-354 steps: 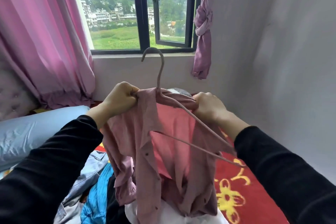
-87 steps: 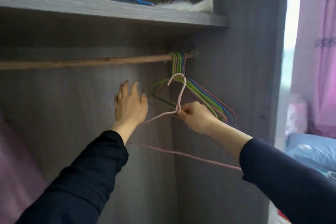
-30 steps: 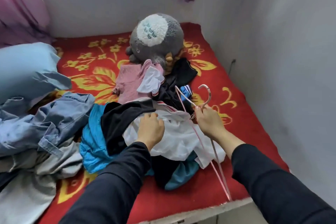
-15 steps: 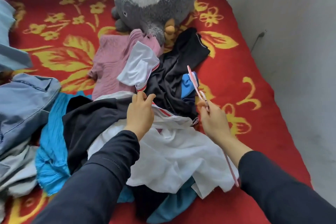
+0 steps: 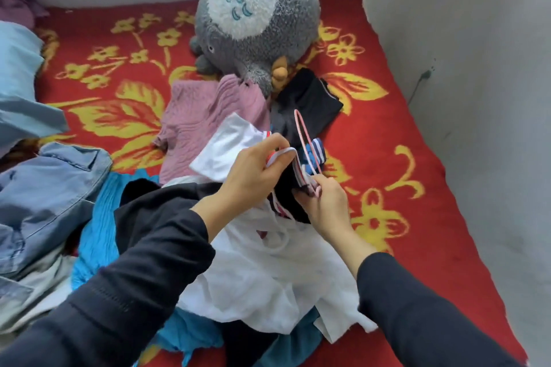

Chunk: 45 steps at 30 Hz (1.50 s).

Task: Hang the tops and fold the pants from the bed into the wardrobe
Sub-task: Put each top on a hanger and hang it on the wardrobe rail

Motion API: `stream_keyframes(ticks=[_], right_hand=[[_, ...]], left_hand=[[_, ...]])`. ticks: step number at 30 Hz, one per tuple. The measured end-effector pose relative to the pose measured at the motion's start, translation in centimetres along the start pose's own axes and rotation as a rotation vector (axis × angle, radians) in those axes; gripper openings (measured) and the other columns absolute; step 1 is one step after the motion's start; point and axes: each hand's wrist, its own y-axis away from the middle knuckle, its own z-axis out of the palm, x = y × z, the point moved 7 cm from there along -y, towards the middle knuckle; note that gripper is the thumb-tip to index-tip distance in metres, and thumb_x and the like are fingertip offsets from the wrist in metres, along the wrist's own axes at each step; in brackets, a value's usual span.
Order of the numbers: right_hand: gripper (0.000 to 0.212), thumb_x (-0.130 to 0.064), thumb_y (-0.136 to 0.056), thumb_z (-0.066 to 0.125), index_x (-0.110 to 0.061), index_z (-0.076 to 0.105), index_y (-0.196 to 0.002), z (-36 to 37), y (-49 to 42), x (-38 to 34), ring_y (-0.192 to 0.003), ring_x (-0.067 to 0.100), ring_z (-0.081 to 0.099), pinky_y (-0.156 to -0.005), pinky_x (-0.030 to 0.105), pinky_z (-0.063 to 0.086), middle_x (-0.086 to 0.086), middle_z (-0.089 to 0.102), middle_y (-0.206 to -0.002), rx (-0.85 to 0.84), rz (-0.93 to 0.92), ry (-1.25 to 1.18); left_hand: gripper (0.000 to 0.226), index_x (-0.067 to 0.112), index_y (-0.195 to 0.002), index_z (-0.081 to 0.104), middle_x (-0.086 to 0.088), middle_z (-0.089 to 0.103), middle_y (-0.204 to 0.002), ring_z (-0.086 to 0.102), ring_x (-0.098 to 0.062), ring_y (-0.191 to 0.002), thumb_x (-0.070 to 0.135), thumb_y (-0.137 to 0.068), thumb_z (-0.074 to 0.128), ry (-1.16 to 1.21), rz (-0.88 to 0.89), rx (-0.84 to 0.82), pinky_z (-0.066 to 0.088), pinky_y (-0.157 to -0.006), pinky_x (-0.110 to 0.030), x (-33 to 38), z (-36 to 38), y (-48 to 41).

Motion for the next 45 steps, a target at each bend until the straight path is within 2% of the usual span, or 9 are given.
stream_keyframes(ticks=[5,10,16,19,24,30,36,41,45], right_hand=[[0.024,-0.034,-0.074,0.052,-0.015,0.064,-0.083,-7.3,0.3,-5.4,-0.07,0.033,0.052,-0.053,0.035,0.032,0.008,0.058,-0.074,0.176,0.01,0.104],[0.024,-0.013,-0.077,0.059,-0.012,0.046,-0.057,-14.5,2.4,-12.6,-0.064,0.032,0.046,-0.045,0.027,0.021,0.003,0.051,-0.064,0.274,-0.067,0.25],[0.024,-0.012,-0.077,0.06,-0.011,0.052,-0.054,-21.3,6.1,-23.5,-0.066,0.037,0.05,-0.058,0.033,0.036,0.005,0.05,-0.055,0.4,-0.158,0.058],[0.021,-0.01,-0.076,0.06,-0.011,0.052,-0.057,-24.3,8.0,-29.3,-0.057,0.03,0.047,-0.055,0.031,0.035,0.004,0.05,-0.053,0.462,-0.288,0.009],[0.024,0.004,-0.073,0.046,-0.016,0.039,-0.06,-26.7,10.5,-33.6,-0.062,0.03,0.043,-0.055,0.031,0.03,0.0,0.047,-0.06,0.507,-0.391,0.201],[0.014,-0.002,-0.066,0.058,-0.015,0.058,-0.061,-30.2,10.6,-34.4,-0.078,0.032,0.063,-0.07,0.029,0.048,0.004,0.061,-0.065,0.523,-0.297,0.046],[0.007,-0.001,-0.07,0.061,-0.008,0.06,-0.07,-32.4,12.6,-39.7,-0.069,0.026,0.056,-0.062,0.026,0.039,0.004,0.059,-0.066,0.557,-0.436,0.005],[0.007,-0.009,-0.075,0.065,-0.002,0.065,-0.078,-29.8,13.3,-39.2,-0.074,0.027,0.059,-0.064,0.03,0.044,0.009,0.063,-0.074,0.422,-0.417,0.056],[0.007,-0.002,-0.077,0.065,-0.004,0.061,-0.071,-27.2,13.7,-37.2,-0.06,0.017,0.049,-0.052,0.026,0.039,0.007,0.055,-0.067,0.177,-0.327,-0.111]], left_hand=[[0.018,0.024,-0.076,0.055,0.012,0.038,-0.046,0.032,-0.006,-0.045,0.026,-0.093,0.062,0.046,0.068,0.069,0.023,-0.049,-0.016,6.8,-7.5,-1.5],[0.015,0.02,-0.078,0.062,0.012,0.041,-0.05,0.037,-0.004,-0.047,0.03,-0.086,0.069,-0.137,0.094,0.104,0.026,-0.049,-0.017,12.6,-14.9,-0.4],[0.019,0.018,-0.069,0.065,0.008,0.054,-0.06,0.053,-0.015,-0.061,0.032,-0.079,0.073,-0.516,0.095,0.009,0.041,-0.06,-0.029,18.7,-21.4,1.2],[0.04,0.013,-0.053,0.048,0.008,0.038,-0.046,0.036,-0.012,-0.052,0.027,-0.087,0.063,-0.24,0.064,0.263,0.034,-0.053,-0.028,21.9,-25.6,1.6],[0.038,0.014,-0.056,0.062,0.004,0.055,-0.053,0.052,-0.015,-0.056,0.016,-0.091,0.05,0.212,-0.013,0.53,0.043,-0.053,-0.025,25.5,-32.4,3.0],[0.042,0.018,-0.05,0.035,0.0,0.033,-0.052,0.034,-0.016,-0.053,0.013,-0.089,0.049,0.087,-0.08,0.667,0.029,-0.052,-0.027,26.3,-38.2,6.0],[0.019,0.017,-0.087,0.063,0.005,0.054,-0.068,0.053,-0.017,-0.071,0.013,-0.089,0.045,0.155,-0.078,0.818,0.049,-0.069,-0.031,27.4,-41.4,7.8],[0.025,0.012,-0.067,0.054,-0.003,0.049,-0.065,0.047,-0.017,-0.061,0.015,-0.092,0.052,0.171,-0.257,0.645,0.04,-0.055,-0.024,25.8,-39.2,8.1],[0.024,0.01,-0.081,0.062,-0.006,0.064,-0.083,0.061,-0.02,-0.076,0.032,-0.089,0.064,0.218,-0.353,0.441,0.05,-0.068,-0.028,25.9,-36.9,7.9]])
